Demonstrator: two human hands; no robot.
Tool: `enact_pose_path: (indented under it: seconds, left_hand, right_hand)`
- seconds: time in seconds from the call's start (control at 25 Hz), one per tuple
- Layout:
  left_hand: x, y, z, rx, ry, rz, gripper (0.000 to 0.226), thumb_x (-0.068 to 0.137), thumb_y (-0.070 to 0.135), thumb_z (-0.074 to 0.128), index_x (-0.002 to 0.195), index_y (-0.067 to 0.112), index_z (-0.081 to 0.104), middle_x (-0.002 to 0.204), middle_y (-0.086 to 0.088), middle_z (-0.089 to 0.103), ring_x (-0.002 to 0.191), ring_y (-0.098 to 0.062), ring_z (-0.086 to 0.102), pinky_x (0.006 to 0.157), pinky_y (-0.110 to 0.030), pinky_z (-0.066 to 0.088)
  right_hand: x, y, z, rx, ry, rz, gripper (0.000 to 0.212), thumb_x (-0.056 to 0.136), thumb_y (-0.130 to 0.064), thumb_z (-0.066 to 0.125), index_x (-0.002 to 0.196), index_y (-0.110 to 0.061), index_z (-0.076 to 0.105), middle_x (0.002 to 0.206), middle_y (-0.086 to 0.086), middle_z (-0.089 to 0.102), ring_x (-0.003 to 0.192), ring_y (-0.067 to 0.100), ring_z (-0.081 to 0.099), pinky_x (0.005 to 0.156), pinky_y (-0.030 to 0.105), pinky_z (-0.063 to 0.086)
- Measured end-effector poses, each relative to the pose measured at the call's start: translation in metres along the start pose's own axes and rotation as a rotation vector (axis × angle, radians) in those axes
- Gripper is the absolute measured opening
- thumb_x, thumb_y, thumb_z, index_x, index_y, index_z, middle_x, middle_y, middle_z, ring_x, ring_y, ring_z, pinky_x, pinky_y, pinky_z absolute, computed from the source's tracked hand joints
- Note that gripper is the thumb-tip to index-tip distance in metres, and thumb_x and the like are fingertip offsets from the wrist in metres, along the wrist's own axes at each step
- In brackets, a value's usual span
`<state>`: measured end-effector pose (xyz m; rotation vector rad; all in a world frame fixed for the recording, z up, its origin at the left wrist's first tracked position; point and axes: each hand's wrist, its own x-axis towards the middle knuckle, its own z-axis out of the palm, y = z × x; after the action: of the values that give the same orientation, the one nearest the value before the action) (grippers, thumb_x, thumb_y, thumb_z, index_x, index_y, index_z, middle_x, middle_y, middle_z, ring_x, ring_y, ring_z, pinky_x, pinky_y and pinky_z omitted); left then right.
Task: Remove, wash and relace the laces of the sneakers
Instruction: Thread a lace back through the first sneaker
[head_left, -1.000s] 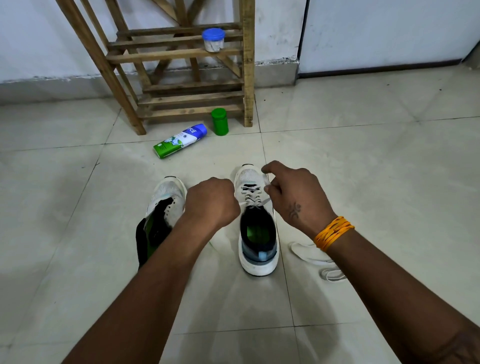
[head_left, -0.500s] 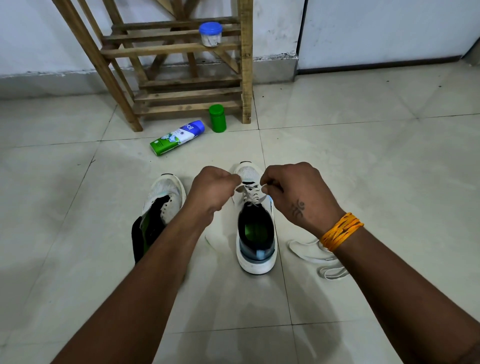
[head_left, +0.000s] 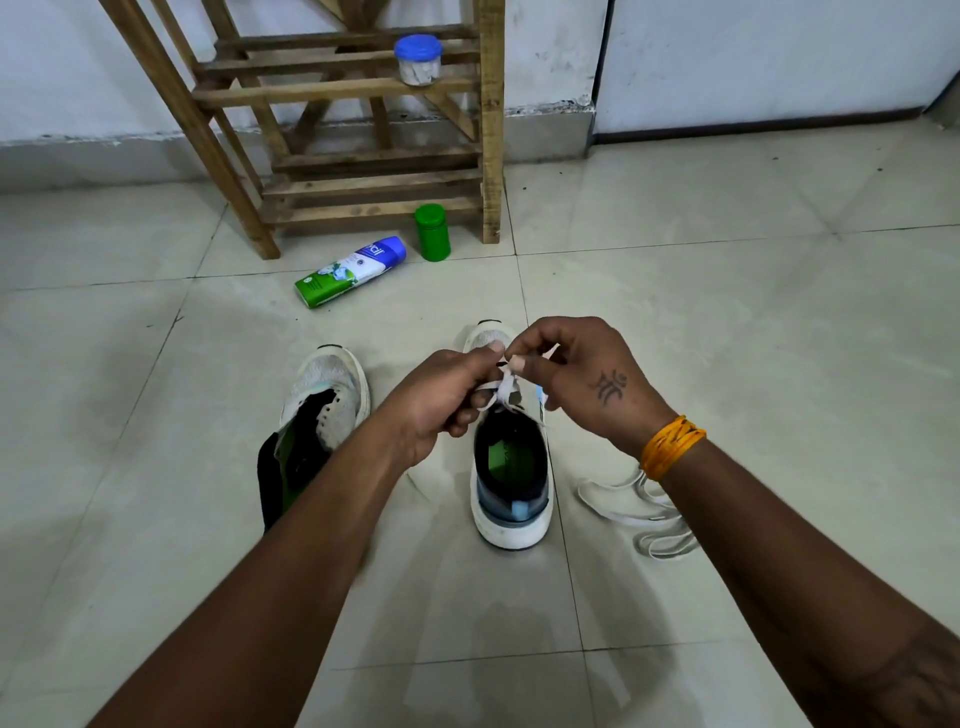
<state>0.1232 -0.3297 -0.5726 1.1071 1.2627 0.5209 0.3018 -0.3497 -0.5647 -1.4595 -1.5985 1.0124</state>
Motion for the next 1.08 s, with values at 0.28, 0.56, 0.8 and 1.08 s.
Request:
enact_pose_path:
  seconds: [0.28, 0.56, 0.8, 1.08]
  left_hand:
    - [0.005, -0.011, -0.011, 0.361, 0.001, 0.23, 0.01, 0.079, 0.018, 0.081, 0.078, 0.014, 0.071, 0.065, 0.004, 0.059, 0.057, -0.008, 0.045, 0.052, -0.023, 0.034]
    - [0.013, -0.037, -0.005, 0.887, 0.422, 0.703, 0.019, 0.078, 0.037, 0.068, 0.092, 0.023, 0.067, 0.071, 0.013, 0.051, 0.069, -0.016, 0.058, 0.058, -0.03, 0.042]
    - [0.02, -0.049, -0.013, 0.918, 0.424, 0.939, 0.022, 0.089, 0.026, 0.06, 0.101, 0.016, 0.075, 0.081, 0.004, 0.06, 0.067, -0.007, 0.054, 0.06, -0.029, 0.046]
    - [0.022, -0.032, -0.017, 0.192, 0.009, 0.347, 0.008, 0.09, 0.013, 0.072, 0.089, 0.008, 0.077, 0.07, -0.009, 0.061, 0.057, -0.013, 0.05, 0.056, -0.03, 0.049]
  right_hand:
    - [0.001, 0.02, 0.024, 0.196, -0.089, 0.115, 0.011, 0.104, -0.014, 0.057, 0.103, -0.003, 0.057, 0.072, 0.007, 0.063, 0.05, 0.02, 0.059, 0.05, 0.037, 0.058]
    - [0.008, 0.029, 0.041, 0.221, 0.023, 0.219, 0.012, 0.104, -0.018, 0.057, 0.099, -0.008, 0.06, 0.067, 0.001, 0.067, 0.053, 0.019, 0.065, 0.049, 0.035, 0.055]
    - [0.006, 0.027, 0.037, 0.3, -0.002, 0.263, 0.016, 0.098, -0.013, 0.061, 0.114, -0.013, 0.06, 0.068, -0.001, 0.066, 0.057, 0.009, 0.063, 0.054, 0.033, 0.055]
    - [-0.002, 0.036, 0.03, -0.025, 0.101, -0.003, 0.023, 0.087, -0.007, 0.067, 0.1, -0.02, 0.053, 0.087, -0.007, 0.066, 0.055, 0.011, 0.049, 0.059, 0.025, 0.042]
